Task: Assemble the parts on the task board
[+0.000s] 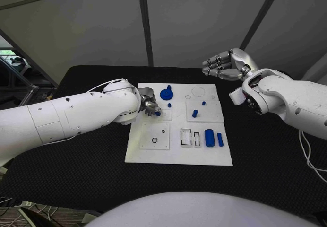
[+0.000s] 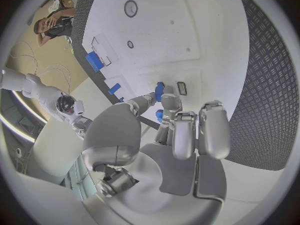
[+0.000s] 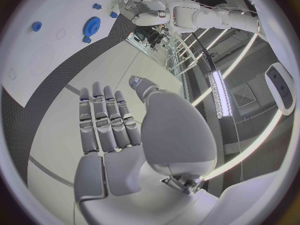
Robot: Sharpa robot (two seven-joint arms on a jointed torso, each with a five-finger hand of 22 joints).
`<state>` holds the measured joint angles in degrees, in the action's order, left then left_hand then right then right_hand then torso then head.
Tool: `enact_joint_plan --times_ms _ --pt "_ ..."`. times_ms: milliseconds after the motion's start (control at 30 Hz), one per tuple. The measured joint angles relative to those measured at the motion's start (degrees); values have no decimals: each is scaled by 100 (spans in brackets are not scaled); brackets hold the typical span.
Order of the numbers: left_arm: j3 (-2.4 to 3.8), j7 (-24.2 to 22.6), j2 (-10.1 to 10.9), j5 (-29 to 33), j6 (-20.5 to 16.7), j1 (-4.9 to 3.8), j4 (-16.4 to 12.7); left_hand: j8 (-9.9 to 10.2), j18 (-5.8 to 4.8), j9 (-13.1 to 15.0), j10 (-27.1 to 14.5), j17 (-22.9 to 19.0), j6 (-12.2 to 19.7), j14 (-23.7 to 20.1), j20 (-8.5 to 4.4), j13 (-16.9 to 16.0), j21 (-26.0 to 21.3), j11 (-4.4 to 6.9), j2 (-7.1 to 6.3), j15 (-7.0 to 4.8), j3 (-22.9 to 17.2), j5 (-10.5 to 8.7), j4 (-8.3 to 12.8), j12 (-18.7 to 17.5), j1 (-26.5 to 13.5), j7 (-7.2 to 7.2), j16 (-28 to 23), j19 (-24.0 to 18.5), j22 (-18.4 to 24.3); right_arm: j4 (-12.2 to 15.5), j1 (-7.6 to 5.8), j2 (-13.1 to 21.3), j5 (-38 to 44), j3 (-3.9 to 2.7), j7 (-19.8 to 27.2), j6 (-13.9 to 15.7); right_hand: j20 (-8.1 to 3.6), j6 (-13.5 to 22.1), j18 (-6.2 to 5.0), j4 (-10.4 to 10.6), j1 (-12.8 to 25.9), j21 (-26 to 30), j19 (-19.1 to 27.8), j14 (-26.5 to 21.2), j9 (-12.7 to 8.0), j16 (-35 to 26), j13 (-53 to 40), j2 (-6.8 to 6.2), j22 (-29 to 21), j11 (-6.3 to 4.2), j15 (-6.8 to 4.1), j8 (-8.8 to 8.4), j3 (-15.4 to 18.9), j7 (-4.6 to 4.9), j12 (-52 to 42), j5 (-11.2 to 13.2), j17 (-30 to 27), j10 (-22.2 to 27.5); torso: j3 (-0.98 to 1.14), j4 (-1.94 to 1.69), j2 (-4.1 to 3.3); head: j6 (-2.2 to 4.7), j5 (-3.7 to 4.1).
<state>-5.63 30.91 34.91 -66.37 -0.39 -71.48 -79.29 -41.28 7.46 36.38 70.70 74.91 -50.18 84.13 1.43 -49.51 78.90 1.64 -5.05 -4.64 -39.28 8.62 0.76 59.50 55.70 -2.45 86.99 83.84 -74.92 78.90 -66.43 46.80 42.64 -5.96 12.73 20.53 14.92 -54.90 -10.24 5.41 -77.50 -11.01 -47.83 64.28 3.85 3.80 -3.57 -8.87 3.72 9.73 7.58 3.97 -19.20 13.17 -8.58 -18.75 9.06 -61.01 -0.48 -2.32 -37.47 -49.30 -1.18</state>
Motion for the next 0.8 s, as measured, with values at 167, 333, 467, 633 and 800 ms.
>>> enact_joint_plan --times_ms 167,333,467,633,800 --pt "1 0 -10 0 13 -3 13 -2 -1 -15 38 0 -31 -18 0 -41 0 36 -7 -18 -21 0 97 40 -69 30 0 0 0 0 0 0 0 0 0 0 0 0 0 0 0 5 0 0 0 0 0 0 0 0 0 0 0 0 0 0 -6 0 0 -1 0 -4 4" --pt "3 0 -19 0 30 -5 25 -1 -1 -25 50 0 -48 -18 0 -77 0 31 -23 -18 7 0 135 78 -100 43 0 0 0 1 0 0 0 0 1 0 0 0 0 0 0 5 0 0 0 0 0 0 0 0 0 0 0 0 0 0 -5 0 0 -3 0 -12 15" --pt "4 0 -26 0 40 -6 37 0 -1 -35 72 0 -72 -18 0 -106 2 50 -58 -18 27 0 178 106 -136 53 0 0 0 2 0 0 0 0 1 0 0 0 0 0 0 5 0 0 0 0 0 0 0 0 0 0 0 0 0 0 -5 0 0 -3 0 -15 15" --pt "4 -1 -31 1 52 -6 55 0 0 -45 82 0 -85 -19 -20 -134 23 60 -66 -18 157 2 115 148 -189 65 0 20 0 2 0 0 1 0 2 0 0 0 0 0 0 5 0 0 0 0 0 0 0 0 0 0 0 0 0 0 -8 0 -1 -4 0 -18 16" --pt "4 -1 -38 2 63 -6 69 -1 0 -54 101 0 -102 -1 -20 -160 55 42 -83 -36 237 3 92 167 -205 82 0 20 0 2 0 0 1 0 1 -1 0 0 0 0 0 5 0 0 0 0 0 0 0 0 0 0 0 0 0 0 -10 0 -2 -5 0 -27 16"
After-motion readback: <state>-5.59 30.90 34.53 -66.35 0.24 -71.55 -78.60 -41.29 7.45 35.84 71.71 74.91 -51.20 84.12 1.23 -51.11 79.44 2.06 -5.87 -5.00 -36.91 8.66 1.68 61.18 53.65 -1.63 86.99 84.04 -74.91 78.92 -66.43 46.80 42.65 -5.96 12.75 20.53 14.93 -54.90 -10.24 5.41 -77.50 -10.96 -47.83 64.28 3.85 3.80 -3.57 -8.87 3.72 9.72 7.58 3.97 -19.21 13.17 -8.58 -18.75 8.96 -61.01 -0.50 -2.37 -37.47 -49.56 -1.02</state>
